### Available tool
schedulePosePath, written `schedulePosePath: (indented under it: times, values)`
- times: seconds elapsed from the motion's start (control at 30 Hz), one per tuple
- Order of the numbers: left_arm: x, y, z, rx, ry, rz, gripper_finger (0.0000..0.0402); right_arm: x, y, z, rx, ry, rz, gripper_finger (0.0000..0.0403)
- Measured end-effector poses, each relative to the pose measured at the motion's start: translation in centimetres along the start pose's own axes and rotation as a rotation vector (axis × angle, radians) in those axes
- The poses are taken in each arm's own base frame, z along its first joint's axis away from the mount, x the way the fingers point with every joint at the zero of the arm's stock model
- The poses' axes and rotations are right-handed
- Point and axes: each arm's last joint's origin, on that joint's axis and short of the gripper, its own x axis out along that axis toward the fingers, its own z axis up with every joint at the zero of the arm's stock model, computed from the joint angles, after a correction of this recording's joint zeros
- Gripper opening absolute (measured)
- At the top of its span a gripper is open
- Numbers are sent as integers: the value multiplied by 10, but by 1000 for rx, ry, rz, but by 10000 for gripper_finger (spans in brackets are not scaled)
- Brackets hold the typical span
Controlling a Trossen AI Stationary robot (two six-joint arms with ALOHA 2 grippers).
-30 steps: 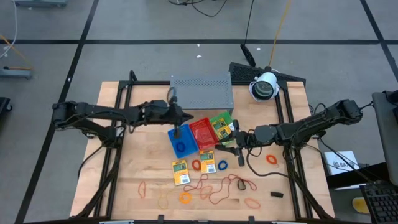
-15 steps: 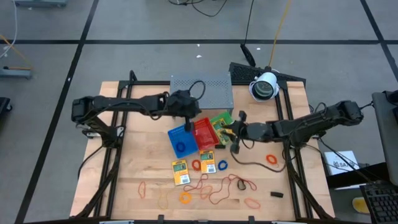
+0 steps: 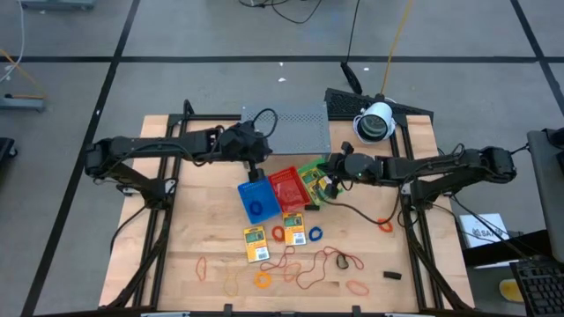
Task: Pick & Place Office Desk Supplies
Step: Adjust the shelf
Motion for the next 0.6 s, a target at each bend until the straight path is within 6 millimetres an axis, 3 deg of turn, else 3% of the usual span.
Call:
schedulePosePath:
  times: [0.23,0.6]
  values:
    - [-5,0,-1,-6,12,14,6,2,-9,-4,1,44,-34,1]
    - [-5,0,-2,-14,18,14,5,15,-38,-14,11,156,-149,0]
